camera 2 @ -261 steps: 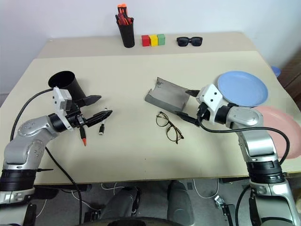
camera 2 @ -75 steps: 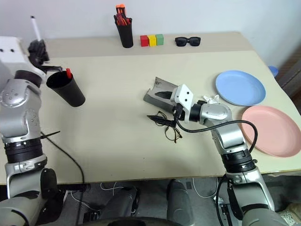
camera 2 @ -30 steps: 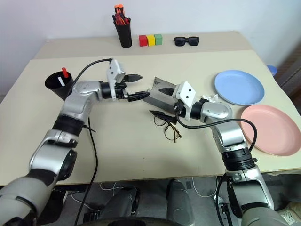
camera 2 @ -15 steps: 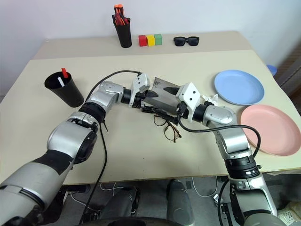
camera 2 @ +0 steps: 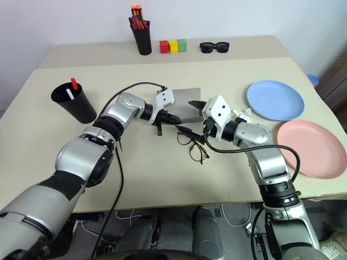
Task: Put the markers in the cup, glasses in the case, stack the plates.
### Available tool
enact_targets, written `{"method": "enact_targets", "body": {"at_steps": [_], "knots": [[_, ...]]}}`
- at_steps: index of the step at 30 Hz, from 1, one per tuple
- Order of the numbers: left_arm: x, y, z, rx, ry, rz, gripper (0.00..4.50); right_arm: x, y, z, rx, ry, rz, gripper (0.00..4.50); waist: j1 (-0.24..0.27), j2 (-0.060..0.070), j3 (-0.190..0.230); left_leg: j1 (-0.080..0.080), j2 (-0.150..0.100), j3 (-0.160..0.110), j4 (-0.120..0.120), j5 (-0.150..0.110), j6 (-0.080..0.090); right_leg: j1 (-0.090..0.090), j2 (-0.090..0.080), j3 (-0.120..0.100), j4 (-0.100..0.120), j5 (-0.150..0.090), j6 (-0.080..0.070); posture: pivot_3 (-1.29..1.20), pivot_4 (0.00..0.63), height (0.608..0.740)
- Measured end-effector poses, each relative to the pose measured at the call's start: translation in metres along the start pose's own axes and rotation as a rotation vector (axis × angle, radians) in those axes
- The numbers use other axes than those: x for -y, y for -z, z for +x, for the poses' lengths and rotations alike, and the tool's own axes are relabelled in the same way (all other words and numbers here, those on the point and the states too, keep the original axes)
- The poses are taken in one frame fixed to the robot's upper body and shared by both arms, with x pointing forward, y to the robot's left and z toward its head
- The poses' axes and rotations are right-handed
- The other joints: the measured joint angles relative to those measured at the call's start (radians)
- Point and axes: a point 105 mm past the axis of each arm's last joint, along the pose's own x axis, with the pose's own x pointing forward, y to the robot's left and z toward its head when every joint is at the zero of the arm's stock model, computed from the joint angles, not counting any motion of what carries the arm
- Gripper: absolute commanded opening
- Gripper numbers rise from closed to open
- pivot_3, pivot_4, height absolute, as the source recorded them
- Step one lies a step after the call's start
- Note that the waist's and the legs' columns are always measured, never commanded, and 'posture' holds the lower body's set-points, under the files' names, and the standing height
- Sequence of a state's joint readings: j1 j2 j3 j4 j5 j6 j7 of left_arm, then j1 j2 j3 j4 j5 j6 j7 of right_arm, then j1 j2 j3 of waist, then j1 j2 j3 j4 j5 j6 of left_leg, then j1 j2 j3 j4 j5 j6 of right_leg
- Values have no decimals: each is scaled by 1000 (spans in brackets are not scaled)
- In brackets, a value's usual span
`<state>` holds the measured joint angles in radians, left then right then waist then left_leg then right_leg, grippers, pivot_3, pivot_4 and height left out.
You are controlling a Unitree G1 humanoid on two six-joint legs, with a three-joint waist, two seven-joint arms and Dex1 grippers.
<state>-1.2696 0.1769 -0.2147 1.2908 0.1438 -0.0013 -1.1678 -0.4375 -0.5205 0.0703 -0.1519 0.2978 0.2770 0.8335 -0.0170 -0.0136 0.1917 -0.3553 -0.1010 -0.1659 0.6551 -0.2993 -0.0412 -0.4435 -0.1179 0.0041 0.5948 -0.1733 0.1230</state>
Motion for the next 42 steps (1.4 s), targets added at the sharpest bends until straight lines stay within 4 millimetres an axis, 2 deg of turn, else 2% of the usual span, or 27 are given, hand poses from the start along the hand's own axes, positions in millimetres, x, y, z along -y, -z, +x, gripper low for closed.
{"method": "enact_targets", "body": {"at_steps": [6, 11, 13, 17, 19, 23, 26, 29, 33, 34, 38, 42], "knots": [[1, 7, -13, -18, 51, -24, 85, 0, -1, 1, 1, -3, -2, 4500, 0, 0, 0, -1, 0, 0, 1, 0, 0, 0, 0, 0, 0, 0, 0, 0, 150, 740], [1, 12, -53, -38, 150, 12, 85, 0, 0, 1, -1, -8, -2, 4500, -4, 0, 0, -1, 0, 0, 1, 0, 0, -1, 0, 0, 1, 0, 0, 0, 150, 740], [4, 20, -72, -49, 186, 46, 85, 0, 0, 2, -2, -10, -1, 4500, -6, 0, 0, 0, 0, 0, 0, 0, 0, -1, 0, 0, 1, 0, 0, 0, 150, 740], [21, 57, -99, -146, 233, 75, 85, 1, 1, 4, -5, -14, -3, 4500, -6, 0, 0, -1, 1, -1, 1, 0, 1, -1, 0, 1, 2, 0, 0, 0, 150, 740], [32, 70, -105, -183, 270, 72, 85, 2, 2, 4, -5, -15, -4, 4500, -2, 0, 0, -1, 1, -1, 1, -1, 1, -1, 0, 1, 2, 0, 0, 0, 150, 740], [45, 69, -104, -167, 313, 97, 85, -1, 0, 7, 5, -29, -8, 4500, 11, 0, 0, -2, 0, -1, 5, -1, 2, 0, 0, 1, 2, 0, 0, 0, 150, 740], [50, 62, -90, -104, 334, 103, 909, -1, 0, 7, 4, -33, -7, 4500, 9, 0, 0, -2, -1, -1, 7, -2, 3, 1, 0, 1, 2, 0, 1, 0, 150, 740], [53, 54, -79, -70, 343, 113, 2342, -2, 1, 7, -4, -39, -5, 4500, 3, 0, 0, -2, -1, -1, 7, -2, 3, 1, 1, 1, 2, 0, 1, 0, 150, 740], [54, 44, -81, -41, 341, 131, 4356, -1, 8, 4, -47, -47, 33, 4500, -4, 0, 0, -1, 0, 0, 7, -2, 4, 0, 1, 1, 3, 0, 0, 0, 150, 740], [55, 44, -83, -44, 343, 140, 4479, -2, 9, 4, -56, -54, 56, 4500, -4, 0, 0, -1, 0, 0, 7, -2, 4, 0, 1, 1, 3, 0, 0, 0, 150, 740], [59, 48, -89, -49, 341, 141, 4479, 0, 19, 0, -131, -49, 85, 4500, 1, 1, 0, -2, 0, 0, 7, -3, 4, 0, 1, 2, 3, 0, 0, 0, 150, 740], [54, 27, -100, 36, 269, 134, 4479, 1, 21, -1, -198, -43, 106, 4500, 5, 0, 1, -3, 0, 0, 8, -3, 4, 0, 1, 2, 2, 0, 1, 0, 150, 740]]}}
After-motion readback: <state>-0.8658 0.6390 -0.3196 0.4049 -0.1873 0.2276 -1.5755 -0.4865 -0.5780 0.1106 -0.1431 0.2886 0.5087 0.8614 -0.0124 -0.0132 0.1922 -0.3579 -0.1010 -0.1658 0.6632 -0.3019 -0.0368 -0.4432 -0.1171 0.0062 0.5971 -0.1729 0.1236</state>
